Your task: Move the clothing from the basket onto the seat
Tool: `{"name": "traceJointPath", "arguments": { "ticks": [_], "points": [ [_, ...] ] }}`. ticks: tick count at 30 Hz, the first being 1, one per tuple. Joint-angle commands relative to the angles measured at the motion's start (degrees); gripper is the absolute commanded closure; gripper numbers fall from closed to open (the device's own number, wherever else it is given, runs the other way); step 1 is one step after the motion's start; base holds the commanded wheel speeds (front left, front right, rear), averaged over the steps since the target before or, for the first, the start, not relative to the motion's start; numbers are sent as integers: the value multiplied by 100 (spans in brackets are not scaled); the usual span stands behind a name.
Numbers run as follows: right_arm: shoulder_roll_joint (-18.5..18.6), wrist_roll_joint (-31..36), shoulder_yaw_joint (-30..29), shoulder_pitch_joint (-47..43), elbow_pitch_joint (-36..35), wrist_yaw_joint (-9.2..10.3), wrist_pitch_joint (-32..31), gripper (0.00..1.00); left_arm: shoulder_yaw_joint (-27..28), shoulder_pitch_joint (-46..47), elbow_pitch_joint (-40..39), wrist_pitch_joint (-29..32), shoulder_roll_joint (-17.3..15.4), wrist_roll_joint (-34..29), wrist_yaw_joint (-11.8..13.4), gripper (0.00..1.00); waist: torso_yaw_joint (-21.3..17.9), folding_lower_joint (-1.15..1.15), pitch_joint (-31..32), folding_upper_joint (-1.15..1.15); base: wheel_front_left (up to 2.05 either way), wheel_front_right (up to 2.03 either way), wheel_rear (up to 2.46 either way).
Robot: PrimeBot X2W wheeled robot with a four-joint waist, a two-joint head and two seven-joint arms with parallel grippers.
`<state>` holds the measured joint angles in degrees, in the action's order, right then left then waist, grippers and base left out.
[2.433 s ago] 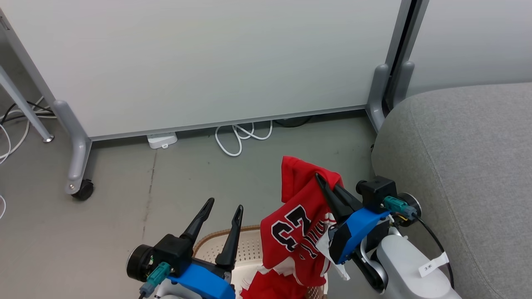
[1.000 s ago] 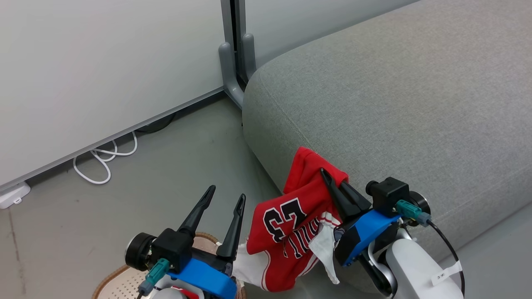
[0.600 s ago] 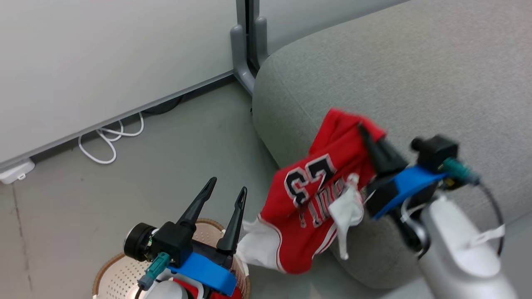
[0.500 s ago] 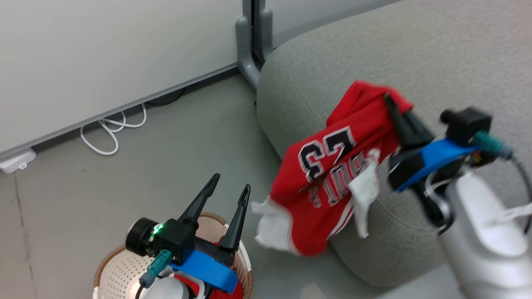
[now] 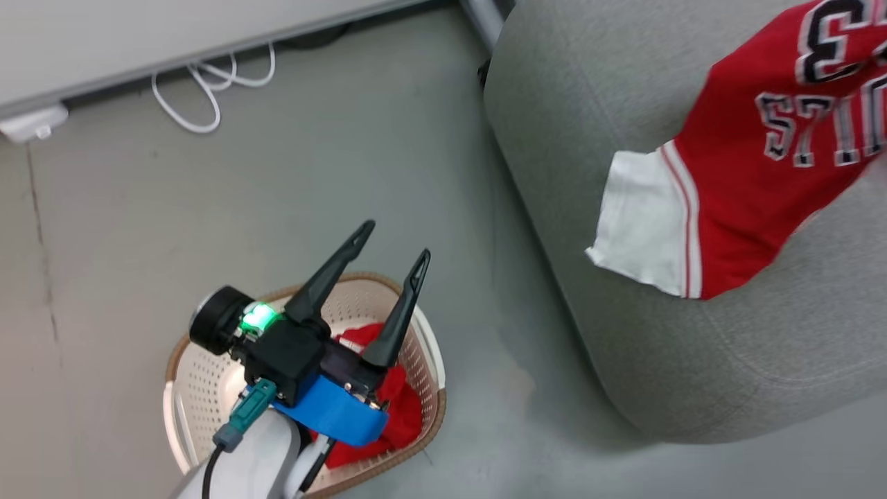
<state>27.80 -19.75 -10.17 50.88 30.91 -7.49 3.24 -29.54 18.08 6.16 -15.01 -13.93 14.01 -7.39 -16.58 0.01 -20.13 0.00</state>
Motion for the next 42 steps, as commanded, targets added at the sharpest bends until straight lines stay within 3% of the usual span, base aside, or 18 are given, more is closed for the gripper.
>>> {"name": "traceJointPath", "arguments": {
  "ticks": [1,4,12,18,26,27,28,36,42],
  "points": [
    [52,20,-46,89,35,-1,28,100,4,130,-40,-25,-21,-18,-8,0,258,-1,-407,0,0,0,0],
    [278,176,-514,258,394,-1,218,100,34,366,-254,-25,-126,-70,-9,0,423,-1,-874,0,0,0,0],
    [193,570,-912,110,1473,-1,747,100,50,561,-465,-22,-235,-180,-9,0,578,-1,-1382,0,0,0,0],
    [14,666,-1102,64,2285,-1,956,100,20,589,-437,-22,-246,-162,-9,0,618,-1,-1434,0,0,0,0],
    [85,778,-1092,182,2797,-1,1123,100,1,581,-339,-22,-182,-107,-9,0,622,-1,-1276,0,0,0,0],
    [86,805,-1087,206,2839,-1,1125,61,-2,576,-335,-22,-174,-107,-9,0,617,-1,-1247,0,0,0,0],
    [87,842,-1054,221,2861,-1,1138,0,-8,570,-326,-22,-162,-103,-9,0,614,-1,-1219,0,0,0,0],
    [-24,998,-826,-41,2993,-1,1188,0,60,410,-238,-22,-28,-23,-9,0,631,-1,-841,0,0,0,0],
    [-258,1159,-517,-593,2598,0,1200,0,243,166,-91,-22,201,79,-9,0,768,-1,-324,0,0,0,0]
  ]
}}
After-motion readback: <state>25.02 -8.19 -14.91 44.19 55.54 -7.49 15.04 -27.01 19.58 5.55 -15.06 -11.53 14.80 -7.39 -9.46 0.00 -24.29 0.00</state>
